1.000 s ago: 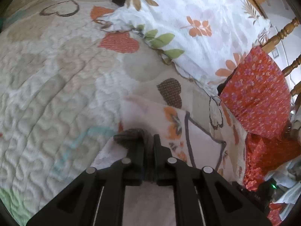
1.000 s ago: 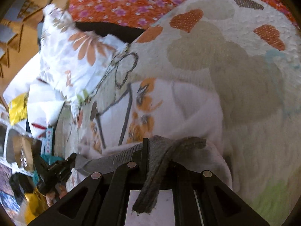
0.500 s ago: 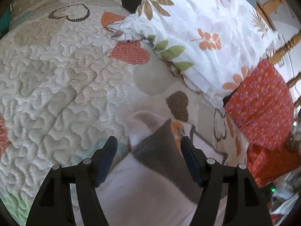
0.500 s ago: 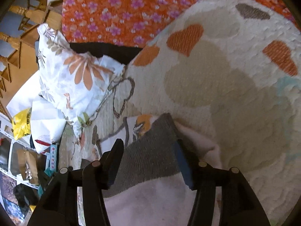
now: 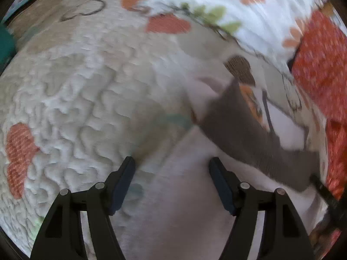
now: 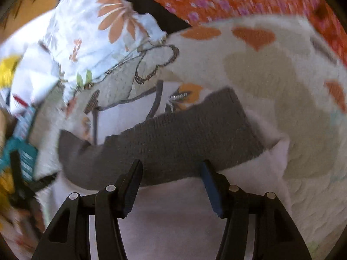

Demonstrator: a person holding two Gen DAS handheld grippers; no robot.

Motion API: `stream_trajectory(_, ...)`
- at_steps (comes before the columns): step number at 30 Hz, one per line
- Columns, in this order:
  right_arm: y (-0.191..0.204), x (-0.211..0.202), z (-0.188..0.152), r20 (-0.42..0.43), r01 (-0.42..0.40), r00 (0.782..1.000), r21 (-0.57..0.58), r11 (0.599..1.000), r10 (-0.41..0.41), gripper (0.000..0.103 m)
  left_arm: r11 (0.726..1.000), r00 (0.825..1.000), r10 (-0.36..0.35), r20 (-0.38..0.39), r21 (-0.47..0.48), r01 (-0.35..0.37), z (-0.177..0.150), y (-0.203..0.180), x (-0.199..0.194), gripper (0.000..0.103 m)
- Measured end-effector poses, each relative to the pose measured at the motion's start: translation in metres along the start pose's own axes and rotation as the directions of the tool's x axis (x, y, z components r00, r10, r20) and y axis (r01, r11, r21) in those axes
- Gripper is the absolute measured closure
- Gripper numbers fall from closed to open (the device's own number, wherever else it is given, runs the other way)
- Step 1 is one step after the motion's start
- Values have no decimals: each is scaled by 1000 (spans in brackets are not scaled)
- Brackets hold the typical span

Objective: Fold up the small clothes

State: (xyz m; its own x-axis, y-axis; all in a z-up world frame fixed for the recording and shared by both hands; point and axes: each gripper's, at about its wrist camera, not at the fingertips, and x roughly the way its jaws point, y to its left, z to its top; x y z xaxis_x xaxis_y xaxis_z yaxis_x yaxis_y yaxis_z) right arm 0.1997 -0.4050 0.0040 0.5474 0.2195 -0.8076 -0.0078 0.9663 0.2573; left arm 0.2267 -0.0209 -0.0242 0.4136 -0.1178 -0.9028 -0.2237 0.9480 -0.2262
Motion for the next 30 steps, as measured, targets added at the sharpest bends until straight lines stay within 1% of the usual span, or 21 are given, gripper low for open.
stream_trajectory(2, 7, -9, -3, 28, 27, 999, -39, 999, -26, 42, 997, 996, 76, 56, -18, -75, 0, 10, -14, 32)
stream_trajectory(4, 16, -20, -8, 52, 48, 998, -75, 996, -44, 42, 994, 992, 104, 72, -42, -101, -1, 20, -21, 32)
stream_trajectory(6, 26, -30, -14, 73, 66, 996, -107, 992, -59, 42, 992, 990, 122, 68, -37, -120, -6, 27, -25, 32)
stream_trajectory(8, 36, -40, -21, 87, 71, 994, -132, 989, -60, 42, 985, 984, 171, 47, 0, -171, -16, 29, -24, 32)
stream_trajectory(11, 51, -51, -31, 88, 50, 995, -147, 988, -38, 42, 970, 972, 233, 2, 74, -233, -33, 28, -18, 32)
stream_trajectory(14, 64, -55, -42, 72, 37, 997, -157, 987, -26, 42, 949, 959, 280, 36, 137, -282, -52, 29, -24, 32)
stream_trajectory(15, 67, -55, -48, 53, 27, 998, -160, 987, -18, 42, 940, 953, 299, 52, 156, -304, -58, 29, -28, 32)
stream_trajectory(16, 68, -53, -53, 36, 19, 999, -162, 987, -14, 42, 936, 950, 306, 58, 163, -311, -62, 31, -31, 32)
stream_trajectory(19, 66, -45, -75, -34, 26, 999, -175, 984, -32, 42, 948, 958, 283, 53, 139, -287, -70, 44, -39, 32)
stream_trajectory(22, 53, -37, -98, -97, 76, 991, -191, 979, -96, 42, 957, 961, 266, 69, 98, -272, -74, 53, -53, 32)
stream_trajectory(24, 42, -40, -108, -108, 70, 990, -180, 981, -90, 42, 965, 966, 245, 84, 72, -251, -75, 57, -62, 32)
stream_trajectory(27, 28, -52, -116, -125, 59, 989, -135, 989, -76, 42, 983, 978, 178, 108, 35, -183, -78, 55, -75, 32)
stream_trajectory(30, 16, -60, -125, -136, 42, 989, -68, 997, -51, 41, 988, 981, 142, 135, 34, -148, -87, 43, -86, 32)
